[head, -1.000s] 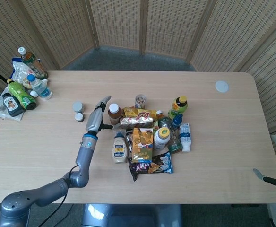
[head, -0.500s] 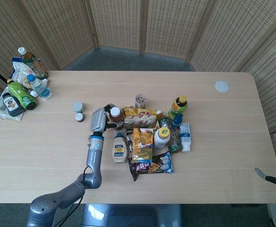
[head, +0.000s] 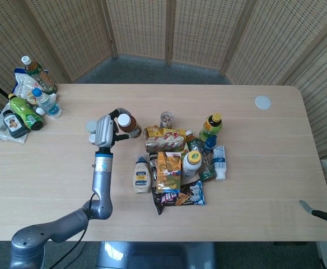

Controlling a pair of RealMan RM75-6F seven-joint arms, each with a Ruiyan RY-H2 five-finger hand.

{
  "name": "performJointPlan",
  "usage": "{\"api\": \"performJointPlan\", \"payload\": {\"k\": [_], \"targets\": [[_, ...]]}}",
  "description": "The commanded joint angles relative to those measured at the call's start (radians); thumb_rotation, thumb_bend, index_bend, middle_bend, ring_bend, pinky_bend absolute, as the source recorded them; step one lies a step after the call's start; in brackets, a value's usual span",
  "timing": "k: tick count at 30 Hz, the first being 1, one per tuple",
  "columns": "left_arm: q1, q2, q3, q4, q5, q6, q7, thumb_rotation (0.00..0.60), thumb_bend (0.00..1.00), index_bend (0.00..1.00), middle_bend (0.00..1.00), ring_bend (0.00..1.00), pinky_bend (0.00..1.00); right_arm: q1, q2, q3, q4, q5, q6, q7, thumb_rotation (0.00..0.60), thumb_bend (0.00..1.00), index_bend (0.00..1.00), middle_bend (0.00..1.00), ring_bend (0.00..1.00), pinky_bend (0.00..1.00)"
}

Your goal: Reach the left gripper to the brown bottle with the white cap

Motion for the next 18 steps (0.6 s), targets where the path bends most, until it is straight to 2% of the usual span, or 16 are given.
{"api": "performJointPlan", "payload": {"k": [1,5,10,15,18], "targets": [[0.1,0.2,-0.001,-0.321,0.026,0.091,0.147,0.6,0.15,0.75,0.93,0.76,0.73,0.001,-0.002,-0.003,-0.005,-0.008,0.002,-0.007,0.6,0.0,0.0,0.0,0.0,0.0],[0.146,0.297,-0.021,-0.517,-0.002,0.134,0.264,0.6,0.14,0.73,0.92,0.76,0.73,-0.001,-0.001,-0.006,-0.012,-0.018,0.008,-0.013,0.6,0.0,0.0,0.0,0.0,0.0],[0.19,0.39,-0.023,-0.685,-0.001,0.173,0.343,0.6,0.13,0.73,0.92,0.76,0.73,-0.005,0.003,-0.007,-0.018,-0.025,0.019,-0.012,0.6,0.0,0.0,0.0,0.0,0.0],[0.212,0.445,-0.026,-0.766,-0.018,0.179,0.372,0.6,0.13,0.73,0.91,0.76,0.73,-0.006,0.003,-0.007,-0.019,-0.025,0.022,-0.012,0.6,0.0,0.0,0.0,0.0,0.0],[0.209,0.454,-0.027,-0.775,-0.027,0.179,0.385,0.6,0.13,0.73,0.91,0.76,0.73,-0.005,0.003,-0.006,-0.021,-0.025,0.024,-0.015,0.6,0.0,0.0,0.0,0.0,0.0]]}}
